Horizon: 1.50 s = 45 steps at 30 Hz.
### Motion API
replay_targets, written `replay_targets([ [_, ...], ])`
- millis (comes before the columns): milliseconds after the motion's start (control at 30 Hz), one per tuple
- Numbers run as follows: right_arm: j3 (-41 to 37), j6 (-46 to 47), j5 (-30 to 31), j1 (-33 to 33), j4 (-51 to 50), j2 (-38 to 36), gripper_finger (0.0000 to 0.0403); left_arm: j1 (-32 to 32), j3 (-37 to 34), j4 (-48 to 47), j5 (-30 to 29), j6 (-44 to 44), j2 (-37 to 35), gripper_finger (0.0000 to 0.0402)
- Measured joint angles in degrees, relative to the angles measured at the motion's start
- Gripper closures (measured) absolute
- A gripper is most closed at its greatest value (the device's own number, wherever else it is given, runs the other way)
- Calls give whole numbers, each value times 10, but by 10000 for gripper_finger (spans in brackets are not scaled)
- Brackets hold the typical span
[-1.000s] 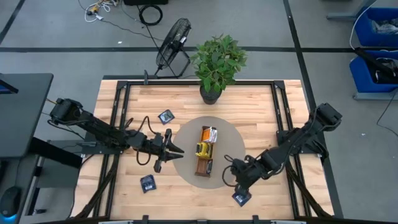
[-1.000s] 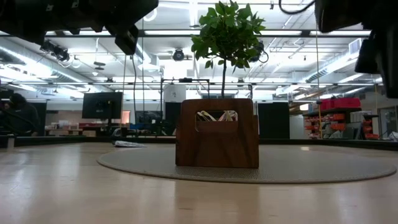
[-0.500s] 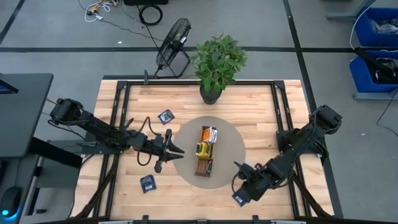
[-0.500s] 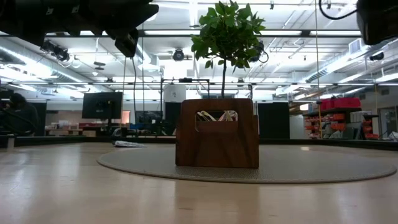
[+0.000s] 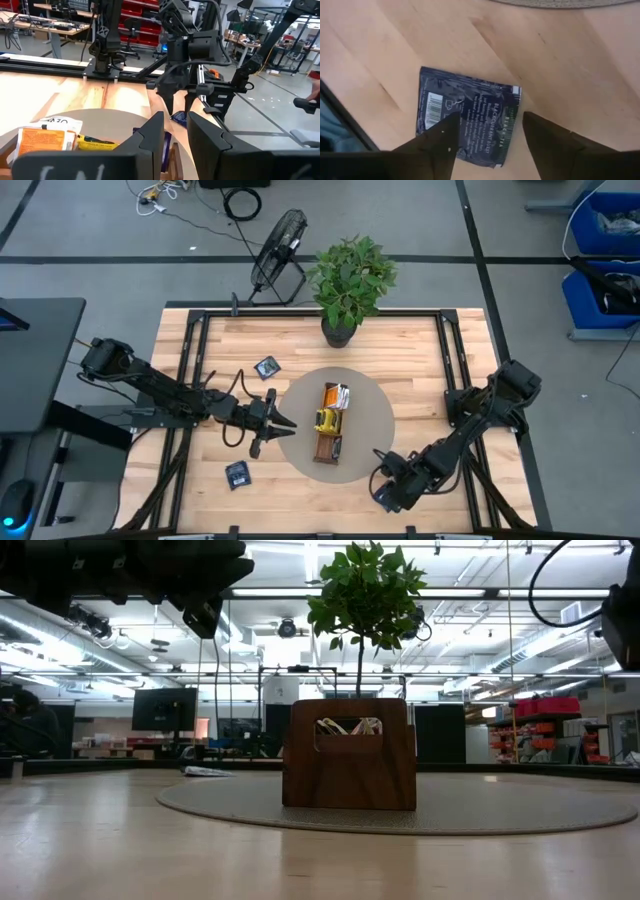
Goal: Pick & Place Tea
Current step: Put the purple tea bag into the bottom compartment of the bottom section wooden organizer
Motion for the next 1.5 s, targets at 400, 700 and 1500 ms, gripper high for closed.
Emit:
replay_targets([
  [400,1,-31,2,1,-33,24,293,0,0,-4,0,0,0,314],
  [700,4,-70,35,8,-56,26,393,0,0,-9,0,0,0,314],
  [1500,131,-152,159,8,-286,30,401,1,0,-9,0,0,0,314],
])
